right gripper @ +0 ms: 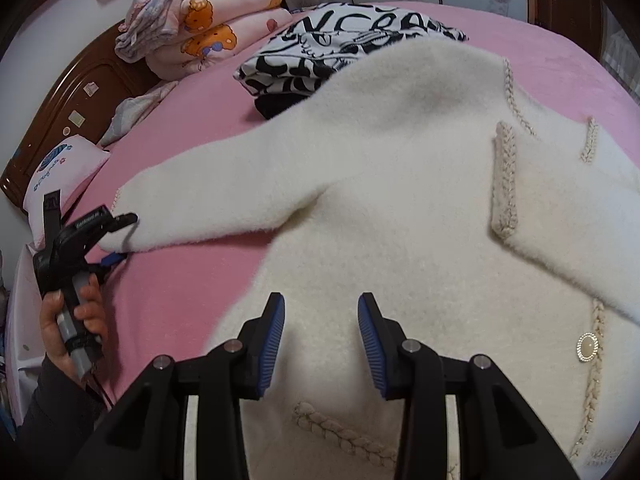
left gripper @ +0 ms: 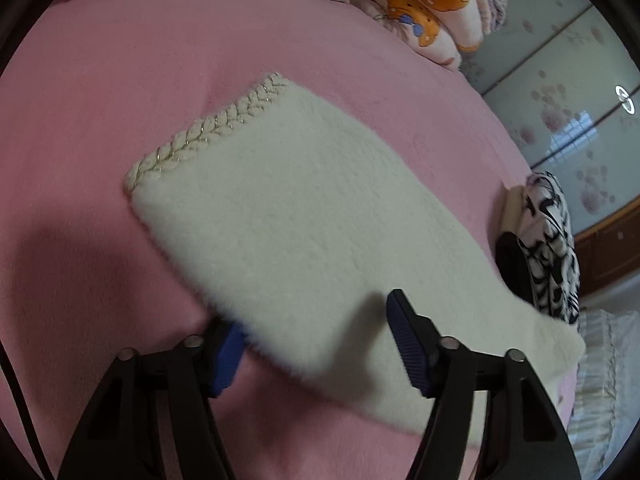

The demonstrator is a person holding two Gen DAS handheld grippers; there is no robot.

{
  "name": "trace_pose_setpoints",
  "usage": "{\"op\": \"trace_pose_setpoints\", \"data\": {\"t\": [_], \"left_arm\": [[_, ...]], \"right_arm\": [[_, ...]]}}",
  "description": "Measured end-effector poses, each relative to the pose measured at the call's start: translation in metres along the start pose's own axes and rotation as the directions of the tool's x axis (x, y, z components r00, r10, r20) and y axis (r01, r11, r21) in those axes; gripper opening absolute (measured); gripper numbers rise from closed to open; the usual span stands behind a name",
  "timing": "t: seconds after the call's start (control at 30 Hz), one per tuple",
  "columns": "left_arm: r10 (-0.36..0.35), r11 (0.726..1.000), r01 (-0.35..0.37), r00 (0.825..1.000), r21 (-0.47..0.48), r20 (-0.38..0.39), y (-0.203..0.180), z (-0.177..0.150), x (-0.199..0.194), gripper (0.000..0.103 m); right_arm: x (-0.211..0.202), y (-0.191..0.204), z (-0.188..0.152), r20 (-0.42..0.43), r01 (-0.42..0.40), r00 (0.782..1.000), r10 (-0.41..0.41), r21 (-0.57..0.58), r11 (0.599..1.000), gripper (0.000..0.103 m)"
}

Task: Fold large clothes
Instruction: 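Move the left tool to the other cardigan sleeve, then grasp the sleeve with the left tool and fold it across the body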

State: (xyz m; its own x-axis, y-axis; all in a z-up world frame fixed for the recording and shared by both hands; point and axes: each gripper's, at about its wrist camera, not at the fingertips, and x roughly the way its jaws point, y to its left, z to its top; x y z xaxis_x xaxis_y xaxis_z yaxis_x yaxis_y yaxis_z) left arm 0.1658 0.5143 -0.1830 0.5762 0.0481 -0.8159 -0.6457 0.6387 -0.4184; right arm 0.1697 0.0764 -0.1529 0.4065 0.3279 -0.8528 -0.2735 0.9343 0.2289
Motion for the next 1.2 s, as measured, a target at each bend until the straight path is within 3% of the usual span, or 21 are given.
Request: {"op": "trace_pose_setpoints", "data": {"t": [0.07,0.1,0.2,0.27,0.33,0.47,0.57,0.67,0.73,0.8,0.87,0.9,1.03,1.2], "left_arm": [[0.031,0.999,-0.031,0.999,0.013,0.011,-0.008,0.007,0.002,0.022],[0.032,0.999,-0.032,0.999,0.019,0.022,-0.014,0.009,0.0,0.017],[0.029,0.995,-0.038,0.995,0.092,0.097,-0.049,0.008,-0.021,0.014],[-0.034,0.985,0.012,0.991,0.171,0.127,-0.078,0.001,-0.042,0.013],[-0.111,0.957,0.068,0.984,0.28,0.14,-0.118,-0.016,-0.066,0.013],[-0.282,0.836,0.2,0.955,0.511,0.088,-0.2,-0.074,-0.107,0.013],[-0.36,0.703,0.299,0.932,0.645,-0.039,-0.254,-0.139,-0.116,0.013],[-0.334,0.606,0.348,0.927,0.715,-0.168,-0.281,-0.197,-0.101,0.016],[-0.249,0.556,0.349,0.936,0.754,-0.249,-0.293,-0.237,-0.078,0.024],[-0.157,0.536,0.343,0.938,0.771,-0.309,-0.296,-0.269,-0.054,0.043],[-0.084,0.527,0.338,0.934,0.78,-0.348,-0.293,-0.291,-0.04,0.055],[-0.065,0.526,0.336,0.932,0.782,-0.357,-0.29,-0.297,-0.039,0.055],[-0.064,0.52,0.316,0.941,0.794,-0.333,-0.275,-0.305,-0.055,0.067],[-0.086,0.555,0.268,0.96,0.787,-0.266,-0.251,-0.285,-0.084,0.072]], "right_arm": [[0.003,-0.002,-0.001,-0.008,0.002,1.0,-0.002,0.005,1.0,0.038],[0.003,-0.005,-0.002,-0.01,-0.001,1.0,0.001,0.011,1.0,0.038],[0.001,-0.015,-0.004,-0.007,-0.003,1.0,0.003,0.034,0.999,0.038],[-0.003,-0.022,-0.005,-0.003,-0.008,1.0,0.009,0.056,0.998,0.038],[-0.009,-0.03,-0.005,0.01,-0.01,1.0,0.01,0.075,0.997,0.038],[-0.027,-0.049,-0.006,0.054,0.003,0.999,-0.009,0.111,0.994,0.038],[-0.046,-0.072,-0.008,0.094,0.022,0.995,-0.038,0.16,0.987,0.038],[-0.066,-0.103,-0.015,0.126,0.058,0.988,-0.088,0.224,0.973,0.038],[-0.075,-0.122,-0.021,0.13,0.076,0.985,-0.113,0.261,0.962,0.038],[-0.084,-0.146,-0.03,0.126,0.093,0.982,-0.138,0.308,0.947,0.038],[-0.089,-0.163,-0.039,0.116,0.101,0.982,-0.149,0.342,0.934,0.038],[-0.091,-0.169,-0.043,0.111,0.104,0.982,-0.152,0.352,0.93,0.038],[-0.095,-0.184,-0.053,0.104,0.092,0.985,-0.14,0.376,0.922,0.038],[-0.091,-0.185,-0.051,0.113,0.038,0.99,-0.087,0.381,0.924,0.038]]}}
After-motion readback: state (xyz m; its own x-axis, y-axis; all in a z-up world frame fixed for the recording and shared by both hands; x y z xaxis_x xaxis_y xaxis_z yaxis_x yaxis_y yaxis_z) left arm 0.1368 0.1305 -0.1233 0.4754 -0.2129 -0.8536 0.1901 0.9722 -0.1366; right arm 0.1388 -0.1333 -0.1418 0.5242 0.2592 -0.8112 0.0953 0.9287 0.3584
